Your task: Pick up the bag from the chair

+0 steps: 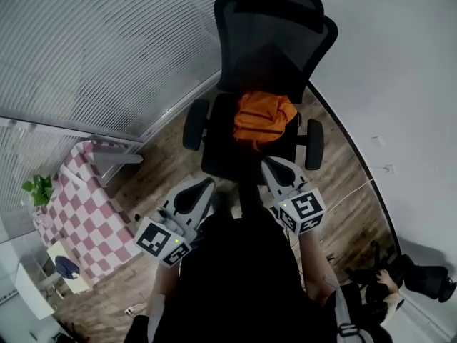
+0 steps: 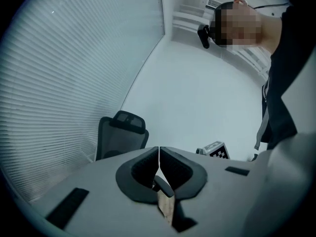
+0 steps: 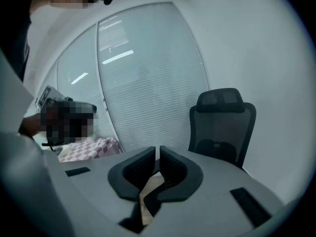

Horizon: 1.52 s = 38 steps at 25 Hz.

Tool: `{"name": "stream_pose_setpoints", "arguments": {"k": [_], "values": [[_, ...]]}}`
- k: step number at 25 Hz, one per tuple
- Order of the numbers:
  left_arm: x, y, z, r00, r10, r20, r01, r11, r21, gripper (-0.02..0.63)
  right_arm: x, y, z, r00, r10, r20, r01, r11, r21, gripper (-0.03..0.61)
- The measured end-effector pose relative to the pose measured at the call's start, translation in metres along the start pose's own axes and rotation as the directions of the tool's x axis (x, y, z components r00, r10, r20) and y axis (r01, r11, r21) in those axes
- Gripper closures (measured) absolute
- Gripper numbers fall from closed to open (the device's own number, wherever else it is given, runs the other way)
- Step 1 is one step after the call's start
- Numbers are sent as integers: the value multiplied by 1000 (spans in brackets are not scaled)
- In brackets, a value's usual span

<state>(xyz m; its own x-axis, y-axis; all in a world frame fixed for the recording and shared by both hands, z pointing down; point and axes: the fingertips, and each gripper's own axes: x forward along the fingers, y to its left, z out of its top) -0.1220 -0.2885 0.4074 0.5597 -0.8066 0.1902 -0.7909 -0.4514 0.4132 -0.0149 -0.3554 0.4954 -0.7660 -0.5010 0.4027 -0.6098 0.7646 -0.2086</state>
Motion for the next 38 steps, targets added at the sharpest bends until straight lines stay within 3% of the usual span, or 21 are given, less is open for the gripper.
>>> {"name": "stream_pose_setpoints", "arguments": {"k": [9,16,25,30,38], "values": [[24,20,2,987,157,18,-156,987,-50,580,69,-36,-60,969,132,-207,-155,983,-101,480],[50,30,-2,970,245,12,-242,966,-93,580,110,-59,-103,923,199,-330,-282,932,-226,456],[59,36,-23,948,316,-34,-318,938,-136,580,158,-77,-199,820,174,-546,-422,828,-369,440],[62,41,-32,939,338,-55,-343,924,-172,580,178,-86,-234,790,142,-596,-455,788,-414,433],[55,46,-60,923,362,-130,-382,904,-191,580,203,-97,-280,747,72,-661,-535,655,-533,425]]}}
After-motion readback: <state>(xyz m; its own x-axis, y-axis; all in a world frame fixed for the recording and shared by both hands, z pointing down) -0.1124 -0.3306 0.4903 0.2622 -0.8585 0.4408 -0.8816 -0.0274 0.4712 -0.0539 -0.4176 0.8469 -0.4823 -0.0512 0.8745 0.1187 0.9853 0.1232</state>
